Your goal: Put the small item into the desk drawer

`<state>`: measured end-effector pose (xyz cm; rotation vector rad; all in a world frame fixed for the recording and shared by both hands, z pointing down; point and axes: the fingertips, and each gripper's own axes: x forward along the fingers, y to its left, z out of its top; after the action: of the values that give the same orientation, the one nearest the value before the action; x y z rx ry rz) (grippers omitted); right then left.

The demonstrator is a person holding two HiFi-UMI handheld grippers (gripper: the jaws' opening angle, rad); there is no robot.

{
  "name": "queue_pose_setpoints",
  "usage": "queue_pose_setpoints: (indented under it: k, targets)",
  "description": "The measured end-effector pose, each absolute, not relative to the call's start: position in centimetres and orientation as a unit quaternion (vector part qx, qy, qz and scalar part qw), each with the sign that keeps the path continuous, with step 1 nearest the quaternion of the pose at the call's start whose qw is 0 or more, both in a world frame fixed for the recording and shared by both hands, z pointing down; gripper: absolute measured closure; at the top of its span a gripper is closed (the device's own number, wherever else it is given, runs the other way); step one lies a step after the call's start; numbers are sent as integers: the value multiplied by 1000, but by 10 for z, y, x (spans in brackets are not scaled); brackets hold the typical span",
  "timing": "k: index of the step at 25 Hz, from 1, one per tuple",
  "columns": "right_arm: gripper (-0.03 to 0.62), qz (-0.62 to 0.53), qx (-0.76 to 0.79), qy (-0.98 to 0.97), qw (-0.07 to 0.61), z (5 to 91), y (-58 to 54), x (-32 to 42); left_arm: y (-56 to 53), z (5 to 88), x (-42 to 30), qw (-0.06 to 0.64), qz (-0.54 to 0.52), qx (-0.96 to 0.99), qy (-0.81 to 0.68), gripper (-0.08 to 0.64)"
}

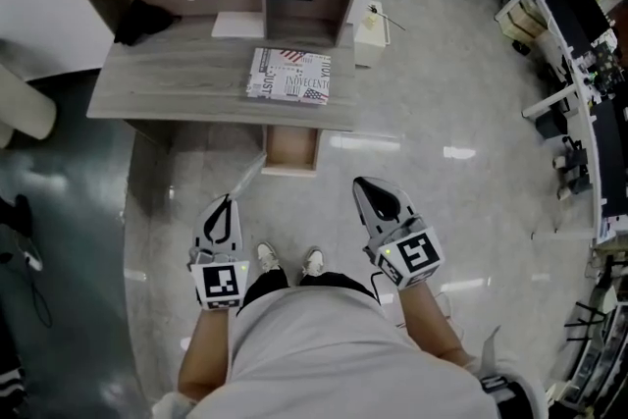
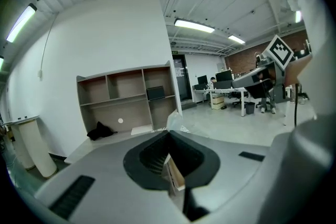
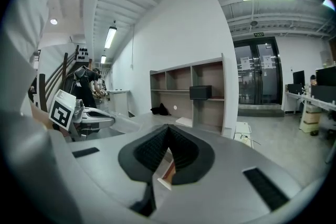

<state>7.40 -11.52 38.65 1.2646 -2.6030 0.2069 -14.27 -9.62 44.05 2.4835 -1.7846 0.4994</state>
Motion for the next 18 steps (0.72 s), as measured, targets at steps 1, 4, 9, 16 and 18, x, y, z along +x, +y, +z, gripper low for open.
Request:
queue_pose_setpoints:
  k: [1,4,9,16,18]
  targets:
    - [569,73,435,-889,122,388,-115,74,-98,447,-142,27,168,803,-571,541]
    - [569,79,447,-882,125,390,-113,80,-107,468,-139,39,190,807,-557,541]
    - [569,98,472,-865,141,407,-105,102,-127,511,-120,37,233,819,-523,541]
    - [569,125,493,-845,164,435,-95,118,-159,597,-91,36,304,832,-462,541]
    - [569,130,496,-842,169,441,-93,118,-170,620,-81,29,324,834,-445,541]
